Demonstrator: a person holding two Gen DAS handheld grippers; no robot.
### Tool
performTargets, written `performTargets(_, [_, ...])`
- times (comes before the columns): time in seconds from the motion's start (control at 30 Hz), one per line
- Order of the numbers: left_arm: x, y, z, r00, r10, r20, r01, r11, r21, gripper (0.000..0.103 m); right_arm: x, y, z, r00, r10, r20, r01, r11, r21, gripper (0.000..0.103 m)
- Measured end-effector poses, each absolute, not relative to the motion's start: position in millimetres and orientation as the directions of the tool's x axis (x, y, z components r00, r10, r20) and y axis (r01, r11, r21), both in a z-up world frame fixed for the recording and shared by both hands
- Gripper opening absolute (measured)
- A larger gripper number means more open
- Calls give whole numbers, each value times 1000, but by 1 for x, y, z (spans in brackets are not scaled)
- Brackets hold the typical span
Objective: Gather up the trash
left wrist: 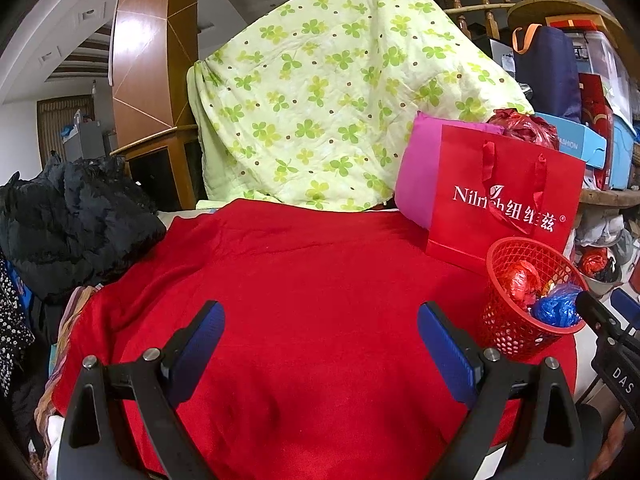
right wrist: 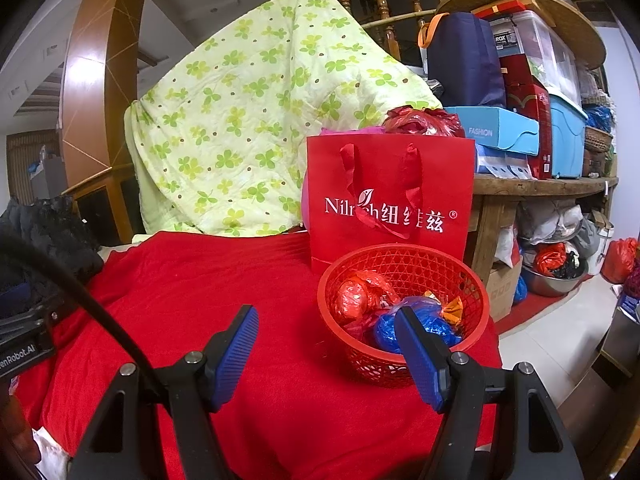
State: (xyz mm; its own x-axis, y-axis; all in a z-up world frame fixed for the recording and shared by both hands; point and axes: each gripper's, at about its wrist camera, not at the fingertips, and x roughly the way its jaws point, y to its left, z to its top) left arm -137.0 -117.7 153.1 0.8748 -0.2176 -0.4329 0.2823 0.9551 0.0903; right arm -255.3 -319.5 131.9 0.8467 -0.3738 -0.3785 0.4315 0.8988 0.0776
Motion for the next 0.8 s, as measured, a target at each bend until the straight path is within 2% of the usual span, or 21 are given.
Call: performTargets(0.8, [-134,-116,147,863,-221,-454,286,955,78,97,-252,-309,127,845,-371,-385,427,902,70,74])
